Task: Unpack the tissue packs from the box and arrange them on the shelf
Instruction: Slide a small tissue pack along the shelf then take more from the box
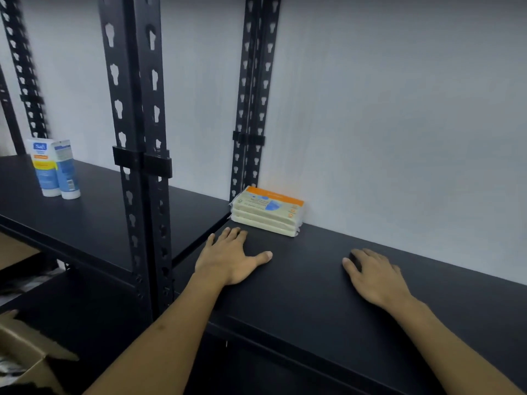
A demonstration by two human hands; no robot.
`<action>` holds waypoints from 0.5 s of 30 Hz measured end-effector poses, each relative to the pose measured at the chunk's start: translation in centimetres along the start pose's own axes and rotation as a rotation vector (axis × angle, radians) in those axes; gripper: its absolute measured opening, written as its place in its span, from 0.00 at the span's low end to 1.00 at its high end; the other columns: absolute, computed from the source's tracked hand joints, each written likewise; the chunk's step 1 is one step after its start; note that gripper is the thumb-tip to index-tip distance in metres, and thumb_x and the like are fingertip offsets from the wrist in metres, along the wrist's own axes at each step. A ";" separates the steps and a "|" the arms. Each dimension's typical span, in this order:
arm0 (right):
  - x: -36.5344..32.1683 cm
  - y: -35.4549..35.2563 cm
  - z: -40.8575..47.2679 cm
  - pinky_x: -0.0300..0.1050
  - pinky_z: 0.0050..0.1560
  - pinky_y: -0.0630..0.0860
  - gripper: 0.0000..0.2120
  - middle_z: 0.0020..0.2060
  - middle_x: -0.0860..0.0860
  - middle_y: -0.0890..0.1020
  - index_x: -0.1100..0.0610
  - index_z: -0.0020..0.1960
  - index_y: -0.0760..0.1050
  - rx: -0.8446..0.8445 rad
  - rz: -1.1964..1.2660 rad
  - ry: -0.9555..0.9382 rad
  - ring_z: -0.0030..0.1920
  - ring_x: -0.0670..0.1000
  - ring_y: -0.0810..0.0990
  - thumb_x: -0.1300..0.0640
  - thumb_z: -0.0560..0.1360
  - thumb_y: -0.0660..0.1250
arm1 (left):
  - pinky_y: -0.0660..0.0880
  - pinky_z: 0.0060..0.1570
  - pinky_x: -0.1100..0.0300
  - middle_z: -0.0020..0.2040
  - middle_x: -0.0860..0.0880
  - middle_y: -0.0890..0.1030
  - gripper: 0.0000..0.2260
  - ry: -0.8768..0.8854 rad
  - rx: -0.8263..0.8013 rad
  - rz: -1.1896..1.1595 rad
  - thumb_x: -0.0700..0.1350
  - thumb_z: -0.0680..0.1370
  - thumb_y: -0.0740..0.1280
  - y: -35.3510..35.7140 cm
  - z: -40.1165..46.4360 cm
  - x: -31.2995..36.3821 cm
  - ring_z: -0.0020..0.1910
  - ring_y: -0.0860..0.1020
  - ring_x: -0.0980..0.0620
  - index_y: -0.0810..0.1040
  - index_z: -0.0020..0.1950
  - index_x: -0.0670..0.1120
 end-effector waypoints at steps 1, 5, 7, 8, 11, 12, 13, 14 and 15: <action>0.2 -0.1 -0.8 0.56 0.75 0.57 0.26 0.78 0.50 0.63 0.51 0.78 0.63 -0.013 0.007 0.009 0.79 0.54 0.58 0.41 0.84 0.49 | 0.43 0.80 0.46 0.83 0.53 0.51 0.45 -0.003 0.000 -0.002 0.77 0.74 0.51 -0.1 -0.2 0.0 0.82 0.45 0.53 0.52 0.83 0.51; 1.4 -1.0 -4.3 0.55 0.76 0.56 0.26 0.79 0.51 0.63 0.51 0.78 0.62 -0.005 0.022 0.034 0.79 0.53 0.57 0.41 0.84 0.50 | 0.45 0.80 0.45 0.83 0.51 0.55 0.45 0.000 0.009 -0.019 0.76 0.74 0.52 -0.4 -0.7 0.4 0.82 0.49 0.52 0.56 0.83 0.49; 1.8 -1.6 -6.3 0.53 0.76 0.57 0.25 0.77 0.51 0.65 0.52 0.77 0.65 0.020 0.032 0.041 0.79 0.52 0.59 0.43 0.84 0.51 | 0.52 0.79 0.46 0.81 0.50 0.62 0.42 -0.004 0.030 -0.034 0.75 0.75 0.55 -0.9 -1.3 0.6 0.81 0.57 0.50 0.61 0.81 0.48; 1.8 -1.9 -7.4 0.53 0.75 0.58 0.24 0.77 0.51 0.66 0.53 0.76 0.66 0.034 0.031 0.037 0.78 0.52 0.61 0.43 0.84 0.51 | 0.58 0.77 0.47 0.79 0.49 0.66 0.40 -0.014 0.050 -0.046 0.73 0.76 0.57 -1.3 -1.7 0.6 0.78 0.62 0.49 0.65 0.79 0.48; 1.8 -2.8 -10.5 0.52 0.71 0.63 0.21 0.72 0.50 0.73 0.53 0.70 0.72 0.078 0.039 0.018 0.74 0.51 0.67 0.45 0.84 0.53 | 0.69 0.67 0.50 0.74 0.48 0.73 0.31 -0.048 0.103 -0.038 0.67 0.79 0.60 -2.1 -3.4 0.7 0.71 0.72 0.46 0.70 0.76 0.49; 1.7 -3.0 -11.7 0.51 0.70 0.64 0.20 0.70 0.49 0.74 0.53 0.68 0.73 0.092 0.044 0.009 0.73 0.51 0.69 0.46 0.83 0.53 | 0.68 0.69 0.49 0.74 0.48 0.72 0.30 -0.046 0.095 -0.010 0.65 0.81 0.58 -2.0 -3.8 0.7 0.72 0.71 0.46 0.69 0.76 0.48; 1.7 -3.2 -12.8 0.51 0.70 0.64 0.19 0.70 0.49 0.74 0.53 0.68 0.73 0.106 0.050 -0.006 0.72 0.50 0.69 0.46 0.84 0.53 | 0.64 0.73 0.49 0.76 0.48 0.69 0.29 -0.043 0.083 0.021 0.64 0.82 0.55 -1.7 -4.0 0.7 0.75 0.67 0.47 0.67 0.77 0.48; 1.6 -3.4 -13.9 0.50 0.71 0.64 0.20 0.71 0.48 0.74 0.53 0.69 0.73 0.112 0.052 -0.018 0.73 0.50 0.68 0.46 0.84 0.53 | 0.60 0.76 0.47 0.78 0.48 0.66 0.29 -0.045 0.067 0.048 0.63 0.83 0.53 -1.4 -4.3 0.7 0.77 0.63 0.47 0.66 0.78 0.47; 1.7 -3.6 -14.8 0.50 0.72 0.63 0.20 0.72 0.48 0.73 0.53 0.70 0.72 0.115 0.050 -0.026 0.74 0.49 0.67 0.46 0.84 0.53 | 0.57 0.77 0.46 0.80 0.48 0.64 0.29 -0.052 0.051 0.068 0.62 0.83 0.51 -1.0 -4.6 0.7 0.79 0.60 0.47 0.64 0.79 0.47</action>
Point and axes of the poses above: each hand's wrist, its own z-axis towards the middle knuckle, its own y-axis out of the palm, x = y × z, the point moved 8 cm from there along z, towards the middle knuckle
